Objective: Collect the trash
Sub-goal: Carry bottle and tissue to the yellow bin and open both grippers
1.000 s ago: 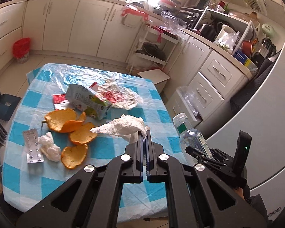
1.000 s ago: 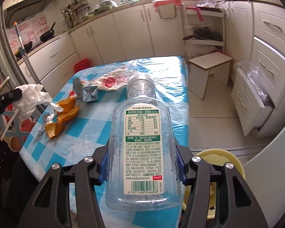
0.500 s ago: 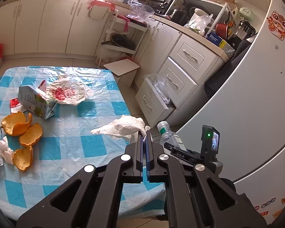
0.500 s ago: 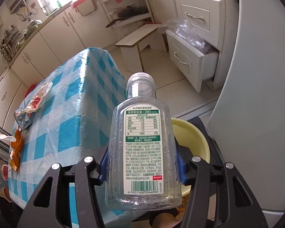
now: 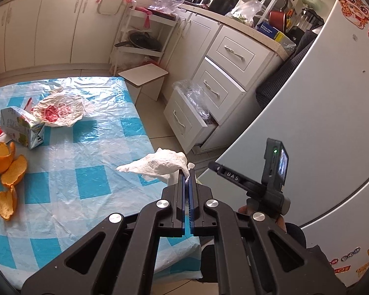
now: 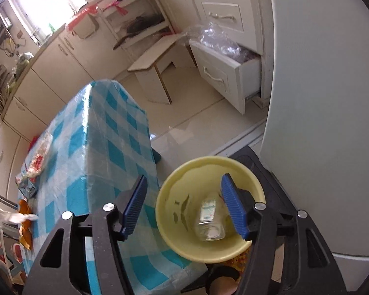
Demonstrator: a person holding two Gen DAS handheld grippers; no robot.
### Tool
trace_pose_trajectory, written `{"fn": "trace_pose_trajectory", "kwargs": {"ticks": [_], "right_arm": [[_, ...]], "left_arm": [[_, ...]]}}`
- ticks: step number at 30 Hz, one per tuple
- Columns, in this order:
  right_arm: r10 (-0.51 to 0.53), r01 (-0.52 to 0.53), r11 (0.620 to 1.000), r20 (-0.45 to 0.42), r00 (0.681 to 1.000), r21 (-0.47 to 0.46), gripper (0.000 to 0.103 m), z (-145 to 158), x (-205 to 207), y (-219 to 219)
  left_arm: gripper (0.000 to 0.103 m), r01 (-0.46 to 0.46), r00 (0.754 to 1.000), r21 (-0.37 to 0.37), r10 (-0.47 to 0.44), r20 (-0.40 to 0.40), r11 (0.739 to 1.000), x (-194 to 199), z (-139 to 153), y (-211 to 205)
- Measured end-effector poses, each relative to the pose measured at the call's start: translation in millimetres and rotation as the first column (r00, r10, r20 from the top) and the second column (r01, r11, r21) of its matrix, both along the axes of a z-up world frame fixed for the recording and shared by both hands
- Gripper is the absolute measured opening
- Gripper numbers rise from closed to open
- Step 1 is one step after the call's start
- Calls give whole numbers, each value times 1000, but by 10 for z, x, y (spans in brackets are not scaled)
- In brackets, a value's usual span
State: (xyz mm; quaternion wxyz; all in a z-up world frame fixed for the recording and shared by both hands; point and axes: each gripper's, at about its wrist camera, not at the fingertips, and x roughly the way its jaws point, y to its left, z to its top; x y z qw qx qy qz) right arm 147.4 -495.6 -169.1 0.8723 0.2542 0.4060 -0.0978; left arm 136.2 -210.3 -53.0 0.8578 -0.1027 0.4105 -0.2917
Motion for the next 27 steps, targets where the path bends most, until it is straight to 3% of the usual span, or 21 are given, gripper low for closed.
{"fn": "trace_pose_trajectory", "kwargs": {"ticks": [6, 10, 15, 19, 21, 23, 27], "right_arm": [[-16, 29, 998, 201, 980, -60, 71, 410, -156, 51], [-29, 70, 989, 288, 957, -134, 76, 625, -262, 76], [-60, 124, 979, 348, 936, -165, 84, 763, -367, 14], [-84, 140, 979, 332, 940, -149, 85, 739, -330, -55], [-91, 144, 979, 321, 943, -145, 85, 729, -318, -71], [-92, 145, 978, 311, 946, -151, 86, 723, -309, -71], [-87, 142, 975, 298, 951, -169, 86, 722, -296, -43]], "left_arm": [[2, 48, 998, 28, -47, -36, 998, 51, -224, -327], [2, 96, 994, 41, -94, -55, 995, 96, -377, -635], [2, 143, 988, 57, -138, -73, 988, 167, -600, -1007], [3, 162, 981, 82, -151, -124, 983, 298, -910, -1242], [7, 164, 976, 80, -149, -162, 983, 365, -1048, -1292], [23, 154, 973, 80, -137, -188, 985, 399, -1139, -1304], [40, 134, 976, 74, -119, -181, 988, 377, -1131, -1224]]}}
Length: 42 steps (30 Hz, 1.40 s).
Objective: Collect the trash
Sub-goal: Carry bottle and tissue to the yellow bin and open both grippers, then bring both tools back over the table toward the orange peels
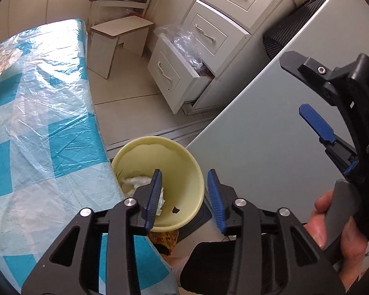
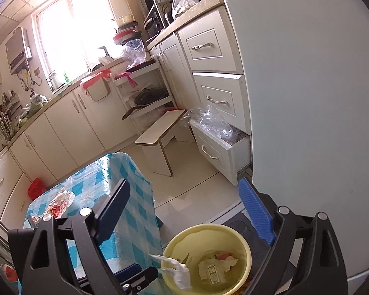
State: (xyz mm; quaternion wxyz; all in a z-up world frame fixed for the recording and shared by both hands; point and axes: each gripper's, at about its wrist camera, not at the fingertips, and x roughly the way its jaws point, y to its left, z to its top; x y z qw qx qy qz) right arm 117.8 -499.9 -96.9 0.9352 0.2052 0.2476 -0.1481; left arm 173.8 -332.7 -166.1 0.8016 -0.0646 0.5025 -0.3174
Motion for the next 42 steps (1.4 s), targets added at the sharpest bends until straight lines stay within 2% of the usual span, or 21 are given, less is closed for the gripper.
{"fn": "trace_pose_trajectory", "kwargs": {"ticks": [6, 12, 24, 42], "right_arm": [[20, -19, 998, 9, 1000, -53, 88, 58, -11, 140], [75, -73, 988, 14, 997, -135, 90, 122, 34, 409], [205, -197, 943, 2, 979, -268, 92, 202, 121, 985], [360, -360, 864, -67, 931, -352, 92, 169, 359, 1740]], "left_arm": [[47, -41, 998, 13, 40, 44, 999, -101, 176, 286], [56, -133, 986, 56, 126, 114, 990, -267, 362, 775], [66, -330, 939, 98, 315, 142, 939, -435, 440, 1812], [72, -515, 854, 105, 499, 145, 851, -611, 381, 2806]]}}
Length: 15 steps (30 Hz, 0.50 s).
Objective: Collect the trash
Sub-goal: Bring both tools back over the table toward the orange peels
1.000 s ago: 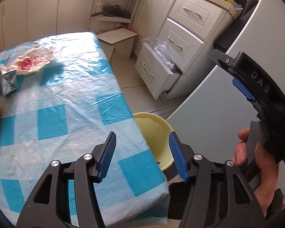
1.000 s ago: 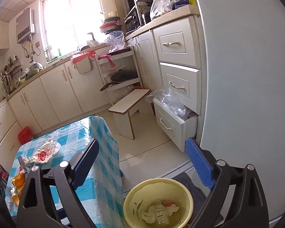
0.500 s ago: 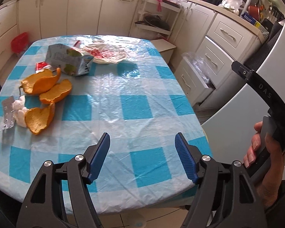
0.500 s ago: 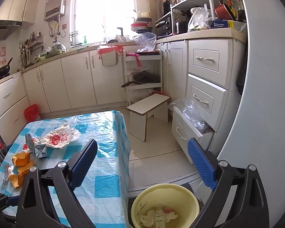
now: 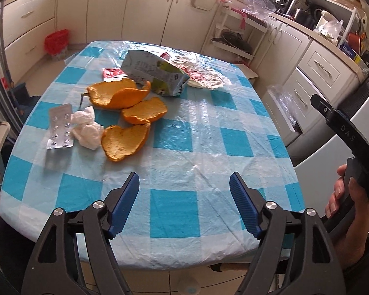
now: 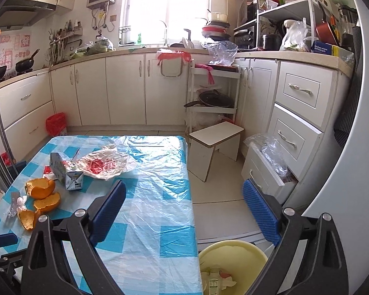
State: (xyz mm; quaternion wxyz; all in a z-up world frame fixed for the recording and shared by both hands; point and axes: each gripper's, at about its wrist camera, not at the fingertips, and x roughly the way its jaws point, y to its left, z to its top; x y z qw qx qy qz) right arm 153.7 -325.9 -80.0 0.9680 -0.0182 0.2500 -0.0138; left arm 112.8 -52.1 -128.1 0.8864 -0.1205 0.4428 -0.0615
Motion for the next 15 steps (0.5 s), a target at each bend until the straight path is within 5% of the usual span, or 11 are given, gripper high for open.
{"fn": "trace_pose_trajectory", "kwargs": {"ticks": [15], "right_arm": [[105, -107, 992, -33, 994, -66, 92, -69, 54, 541]], "left_arm": [[75, -114, 993, -19, 114, 2, 993, -57, -54, 523]]}}
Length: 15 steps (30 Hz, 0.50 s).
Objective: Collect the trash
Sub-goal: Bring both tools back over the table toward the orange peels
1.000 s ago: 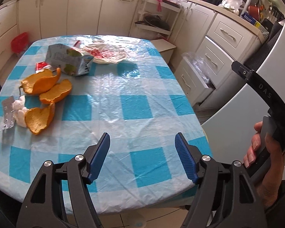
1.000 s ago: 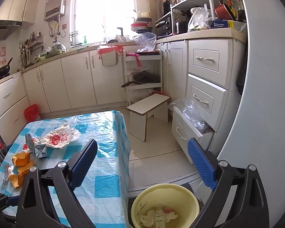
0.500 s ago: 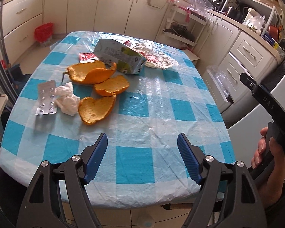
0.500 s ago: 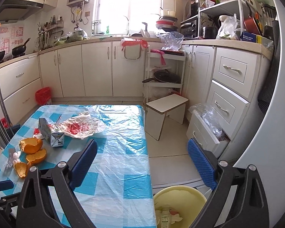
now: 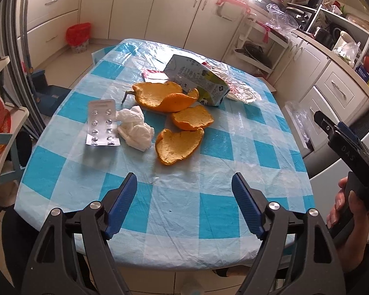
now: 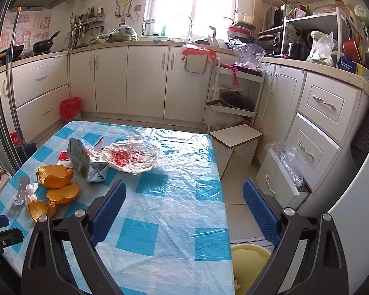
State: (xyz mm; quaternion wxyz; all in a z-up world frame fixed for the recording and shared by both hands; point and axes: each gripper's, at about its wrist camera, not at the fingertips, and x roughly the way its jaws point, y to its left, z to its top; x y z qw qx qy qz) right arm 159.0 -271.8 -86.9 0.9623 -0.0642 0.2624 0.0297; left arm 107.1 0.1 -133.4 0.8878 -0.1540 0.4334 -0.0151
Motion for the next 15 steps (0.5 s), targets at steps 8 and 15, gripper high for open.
{"fn": "trace_pose_trajectory", "kwargs": {"ticks": [8, 15], "right_arm": [[49, -50, 997, -9, 999, -64, 92, -59, 17, 255], [75, -77, 993, -25, 997, -93, 92, -93, 20, 395]], "left_arm": [[76, -44, 999, -12, 44, -8, 999, 0, -48, 204], [76, -62, 998, -9, 62, -3, 998, 0, -40, 291]]}}
